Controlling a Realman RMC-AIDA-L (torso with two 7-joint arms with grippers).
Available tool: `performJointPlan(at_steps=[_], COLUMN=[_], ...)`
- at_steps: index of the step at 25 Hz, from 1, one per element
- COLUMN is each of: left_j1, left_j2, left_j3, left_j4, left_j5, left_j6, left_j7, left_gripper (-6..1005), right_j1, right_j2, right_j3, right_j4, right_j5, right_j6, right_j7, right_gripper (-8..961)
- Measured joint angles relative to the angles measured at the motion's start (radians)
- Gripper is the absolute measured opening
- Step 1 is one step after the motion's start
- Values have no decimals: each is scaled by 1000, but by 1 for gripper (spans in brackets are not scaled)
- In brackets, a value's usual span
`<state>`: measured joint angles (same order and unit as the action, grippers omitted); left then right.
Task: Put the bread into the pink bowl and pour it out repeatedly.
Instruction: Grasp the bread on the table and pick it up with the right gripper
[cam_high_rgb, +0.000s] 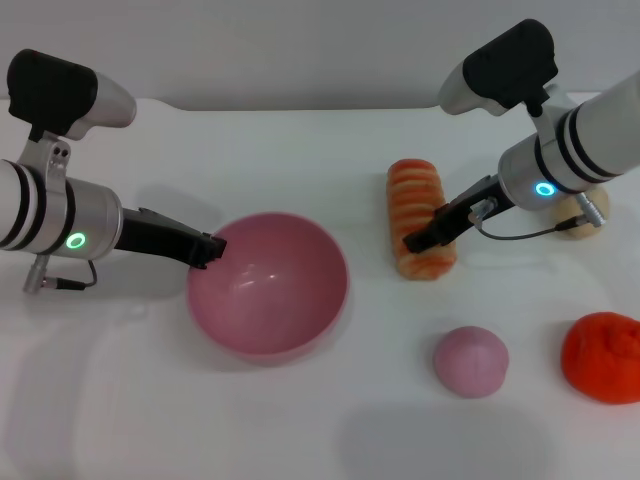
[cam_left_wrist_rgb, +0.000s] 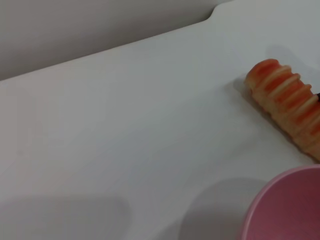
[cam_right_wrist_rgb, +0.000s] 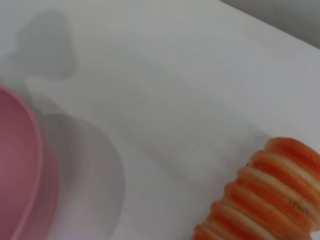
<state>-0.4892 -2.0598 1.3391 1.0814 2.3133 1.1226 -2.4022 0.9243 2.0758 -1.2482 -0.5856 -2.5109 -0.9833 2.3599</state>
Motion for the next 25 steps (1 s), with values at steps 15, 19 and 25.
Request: performJointPlan(at_steps=[15,19,25], left_j1=[12,14,13], left_j2=[0,0,0], left_j3=[8,8,9], left_j4=[0,0,0], left_j5=[-8,-10,-10], left_j6=[4,4,4], left_j7=[0,0,0], left_gripper=[46,46,46], right_j1=[-4,-5,-6], right_j2=[6,6,6], right_j3=[-38,-38,-39], right_j4=[4,4,4], right_j5=[1,1,1], right_j6=[26,30,34], right_j7=[2,0,-7], right_gripper=[555,480,455])
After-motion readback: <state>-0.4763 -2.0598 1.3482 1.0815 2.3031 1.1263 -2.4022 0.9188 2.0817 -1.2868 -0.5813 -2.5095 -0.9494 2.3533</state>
